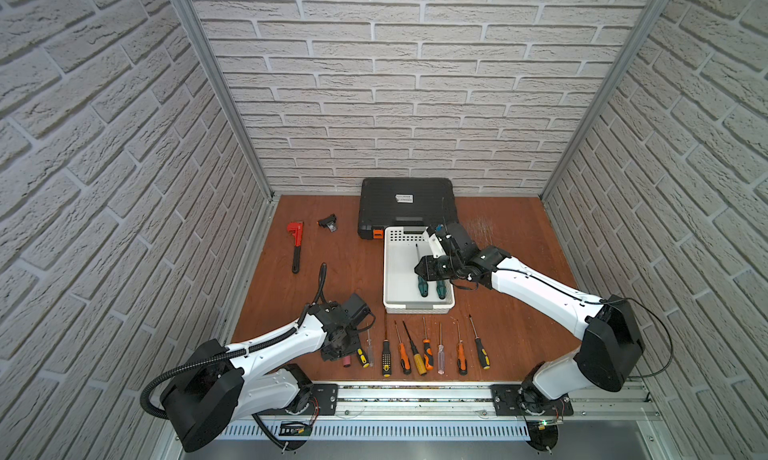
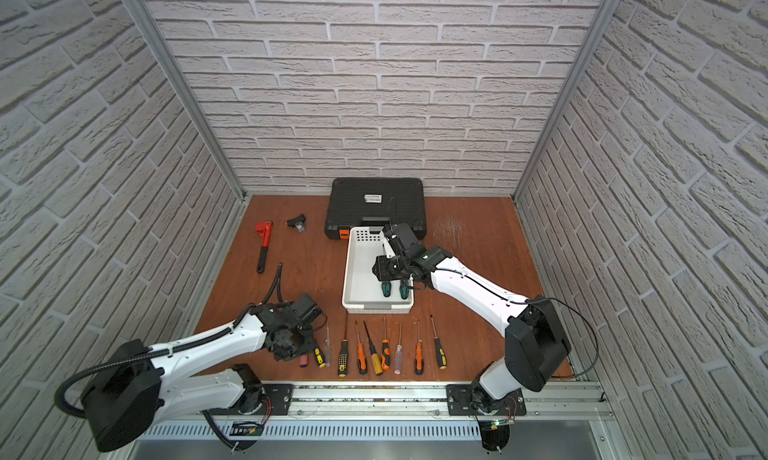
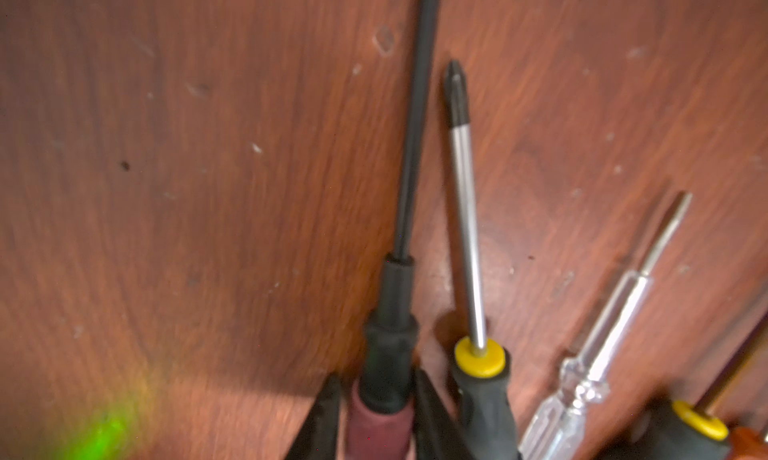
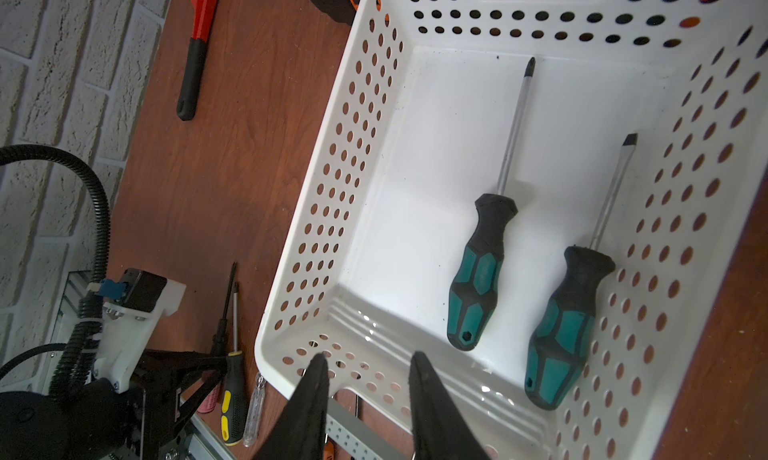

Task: Put the screwdriver in the bin
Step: 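Close the left gripper on the pink-handled screwdriver and lift it, then carry the pink-handled screwdriver over the bin with the left gripper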

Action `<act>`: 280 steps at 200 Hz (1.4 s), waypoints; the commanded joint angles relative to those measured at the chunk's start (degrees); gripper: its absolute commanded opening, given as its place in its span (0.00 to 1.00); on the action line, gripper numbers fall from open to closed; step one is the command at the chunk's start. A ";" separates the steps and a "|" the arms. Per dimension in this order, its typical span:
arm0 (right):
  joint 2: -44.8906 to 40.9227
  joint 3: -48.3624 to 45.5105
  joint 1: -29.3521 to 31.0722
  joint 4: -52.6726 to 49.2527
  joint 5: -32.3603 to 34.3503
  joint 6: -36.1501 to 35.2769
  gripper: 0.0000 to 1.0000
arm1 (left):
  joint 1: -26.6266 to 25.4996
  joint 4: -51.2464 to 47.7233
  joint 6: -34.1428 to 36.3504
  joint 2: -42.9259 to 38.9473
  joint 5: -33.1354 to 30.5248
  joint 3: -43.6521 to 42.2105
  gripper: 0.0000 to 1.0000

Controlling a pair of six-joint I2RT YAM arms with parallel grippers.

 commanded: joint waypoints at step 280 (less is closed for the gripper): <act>-10.89 -7.14 1.08 -1.95 6.23 0.43 0.32 | 5.07 1.00 30.13 33.54 12.29 56.15 0.04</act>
